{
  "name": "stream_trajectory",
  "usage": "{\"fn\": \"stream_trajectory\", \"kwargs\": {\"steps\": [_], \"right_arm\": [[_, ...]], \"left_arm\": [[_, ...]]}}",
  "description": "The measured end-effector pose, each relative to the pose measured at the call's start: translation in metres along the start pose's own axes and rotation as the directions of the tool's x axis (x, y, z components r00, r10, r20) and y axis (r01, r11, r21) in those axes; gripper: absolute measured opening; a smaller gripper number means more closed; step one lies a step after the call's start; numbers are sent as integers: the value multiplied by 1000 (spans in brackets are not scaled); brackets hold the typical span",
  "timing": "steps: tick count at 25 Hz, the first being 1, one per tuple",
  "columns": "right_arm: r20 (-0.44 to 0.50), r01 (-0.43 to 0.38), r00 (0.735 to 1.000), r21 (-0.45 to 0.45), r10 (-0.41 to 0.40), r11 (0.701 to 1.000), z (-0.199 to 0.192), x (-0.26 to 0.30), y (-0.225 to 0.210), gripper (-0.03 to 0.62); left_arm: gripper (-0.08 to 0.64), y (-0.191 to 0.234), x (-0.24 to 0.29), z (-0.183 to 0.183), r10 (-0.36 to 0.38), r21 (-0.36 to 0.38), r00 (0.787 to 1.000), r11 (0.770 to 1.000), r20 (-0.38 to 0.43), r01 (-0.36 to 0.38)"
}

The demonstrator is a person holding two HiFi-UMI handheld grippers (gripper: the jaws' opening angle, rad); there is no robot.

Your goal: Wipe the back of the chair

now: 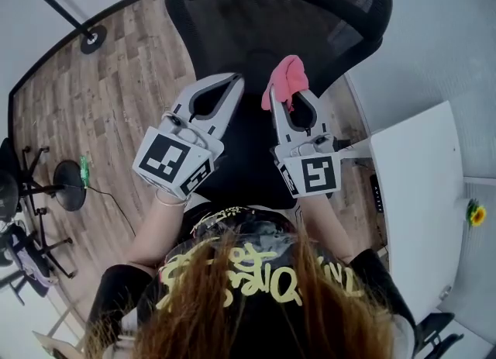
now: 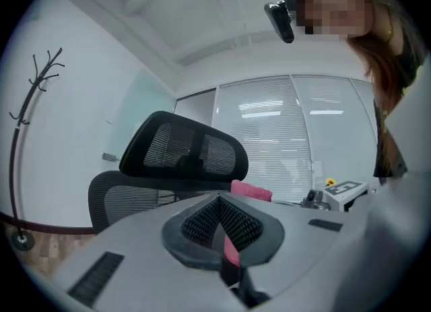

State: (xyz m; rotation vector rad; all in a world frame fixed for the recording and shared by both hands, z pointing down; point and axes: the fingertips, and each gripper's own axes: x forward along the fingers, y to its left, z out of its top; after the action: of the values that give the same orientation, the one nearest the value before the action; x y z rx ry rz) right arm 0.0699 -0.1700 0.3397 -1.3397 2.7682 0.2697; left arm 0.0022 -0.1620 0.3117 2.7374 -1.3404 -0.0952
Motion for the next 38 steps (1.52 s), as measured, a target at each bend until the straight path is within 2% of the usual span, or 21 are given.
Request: {"fn": "stream_trajectory", "kwargs": {"steps": [13, 38], "right_arm": [[22, -14, 1000, 34, 13, 999, 7, -3, -3, 67], [27, -30, 999, 8, 30, 1000, 13, -6, 0, 67]], "left_arm": [[-9, 5, -3, -6, 37, 15, 999, 999, -14, -37], [-9, 8, -6, -3, 51, 13, 999, 999, -11, -51]]}}
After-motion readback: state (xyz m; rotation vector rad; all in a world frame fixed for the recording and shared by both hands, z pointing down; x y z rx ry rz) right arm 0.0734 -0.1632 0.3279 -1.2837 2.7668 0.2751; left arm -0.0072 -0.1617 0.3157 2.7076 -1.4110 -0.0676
